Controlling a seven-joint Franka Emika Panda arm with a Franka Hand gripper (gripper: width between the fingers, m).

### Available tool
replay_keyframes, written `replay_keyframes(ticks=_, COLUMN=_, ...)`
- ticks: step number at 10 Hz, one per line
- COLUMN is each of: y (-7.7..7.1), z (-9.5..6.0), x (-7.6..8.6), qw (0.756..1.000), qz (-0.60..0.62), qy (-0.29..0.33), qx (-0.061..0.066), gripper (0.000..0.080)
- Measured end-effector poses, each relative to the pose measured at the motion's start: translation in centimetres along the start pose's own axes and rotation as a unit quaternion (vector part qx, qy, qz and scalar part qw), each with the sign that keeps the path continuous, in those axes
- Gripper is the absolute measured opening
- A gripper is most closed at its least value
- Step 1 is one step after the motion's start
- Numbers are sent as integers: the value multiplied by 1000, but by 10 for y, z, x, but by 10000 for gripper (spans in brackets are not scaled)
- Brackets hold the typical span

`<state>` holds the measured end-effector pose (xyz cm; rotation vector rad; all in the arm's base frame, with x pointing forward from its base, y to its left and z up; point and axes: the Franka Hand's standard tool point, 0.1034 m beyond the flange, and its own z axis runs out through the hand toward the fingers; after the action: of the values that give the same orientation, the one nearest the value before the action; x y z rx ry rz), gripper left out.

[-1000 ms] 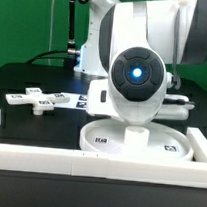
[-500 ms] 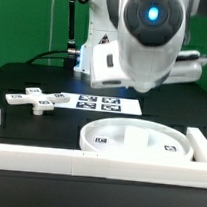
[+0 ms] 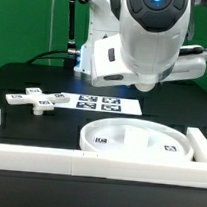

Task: Assemble round table

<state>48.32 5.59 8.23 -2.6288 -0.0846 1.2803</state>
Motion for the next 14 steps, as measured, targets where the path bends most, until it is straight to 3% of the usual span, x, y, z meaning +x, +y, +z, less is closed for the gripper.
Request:
replay_keyframes(ticks=1, y=1, z=-16, x=1, qw=999, qz=-17, qy=42, qx=-5, gripper=409)
replay_keyframes(ticks=4, y=-11, z=-66, x=-22, qw=992, qz=-40, qy=118, qx=-18, gripper=409)
replay_keyframes(ticks=5, y=-7, z=-66, x=-11, qw=985, qz=-38, qy=167, qx=-24, gripper=409)
replay_keyframes(ticks=6, y=-6, z=-61, x=-15, qw=982, qz=-35, qy=185, qx=-27, gripper=409)
replay_keyframes(ticks=7, y=-4, z=-68, x=-9, qw=973, qz=-34, qy=227, qx=-33, gripper=409)
replay_keyframes(ticks=10, y=4, z=-79, x=0, qw=938, qz=-63, qy=335, qx=-64, gripper=409)
replay_keyframes(ticks=11, y=6, z=-90, x=4, qw=922, qz=-71, qy=373, qx=-75, gripper=409)
replay_keyframes(ticks=14, y=17, z=-94, x=9, qw=866, qz=-63, qy=486, qx=-94, gripper=409)
